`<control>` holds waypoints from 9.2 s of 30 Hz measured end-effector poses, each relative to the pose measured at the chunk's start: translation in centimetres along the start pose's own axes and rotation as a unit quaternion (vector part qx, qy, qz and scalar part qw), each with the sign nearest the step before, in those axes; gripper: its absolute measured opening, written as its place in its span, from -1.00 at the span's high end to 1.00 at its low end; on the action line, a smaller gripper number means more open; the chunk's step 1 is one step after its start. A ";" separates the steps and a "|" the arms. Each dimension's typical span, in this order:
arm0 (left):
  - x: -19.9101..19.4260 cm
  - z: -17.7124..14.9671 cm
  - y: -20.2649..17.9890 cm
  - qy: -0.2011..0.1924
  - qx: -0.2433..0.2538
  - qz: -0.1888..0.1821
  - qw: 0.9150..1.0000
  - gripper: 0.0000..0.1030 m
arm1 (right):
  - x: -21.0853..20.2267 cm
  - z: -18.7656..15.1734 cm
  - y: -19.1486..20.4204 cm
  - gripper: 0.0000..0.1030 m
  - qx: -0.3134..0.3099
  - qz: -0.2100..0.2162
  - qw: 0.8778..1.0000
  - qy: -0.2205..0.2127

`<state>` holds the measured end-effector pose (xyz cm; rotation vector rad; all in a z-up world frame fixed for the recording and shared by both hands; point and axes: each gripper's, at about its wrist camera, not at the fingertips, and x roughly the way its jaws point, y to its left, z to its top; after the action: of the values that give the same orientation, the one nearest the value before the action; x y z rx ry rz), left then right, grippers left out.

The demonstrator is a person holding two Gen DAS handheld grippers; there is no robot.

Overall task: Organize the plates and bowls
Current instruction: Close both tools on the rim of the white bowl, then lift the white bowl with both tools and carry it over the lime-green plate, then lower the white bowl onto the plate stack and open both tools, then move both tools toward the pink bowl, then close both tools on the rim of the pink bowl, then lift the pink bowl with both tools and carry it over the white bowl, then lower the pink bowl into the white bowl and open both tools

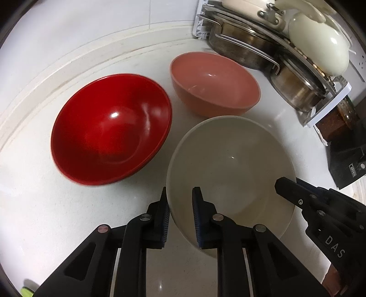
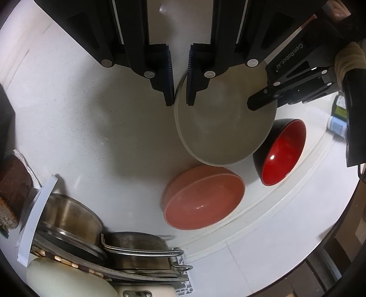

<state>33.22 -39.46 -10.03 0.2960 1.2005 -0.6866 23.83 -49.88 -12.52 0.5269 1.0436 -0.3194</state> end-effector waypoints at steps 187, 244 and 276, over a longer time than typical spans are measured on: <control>0.4 8.4 0.4 0.006 0.106 -0.019 0.994 0.82 | -1.1 8.0 0.9 0.76 0.134 -0.015 0.991 -0.023; -7.8 -18.6 13.0 0.018 -0.095 0.011 0.995 0.69 | -3.5 -10.0 16.0 0.76 -0.122 0.016 0.989 0.086; -6.8 -19.4 14.0 0.029 -0.109 0.011 0.994 0.33 | -2.4 -10.3 15.7 0.54 -0.131 0.022 0.986 0.101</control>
<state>26.08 -15.78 -12.57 0.1473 1.3124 -0.5251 22.86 -31.08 -10.34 0.3489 1.2467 -0.0879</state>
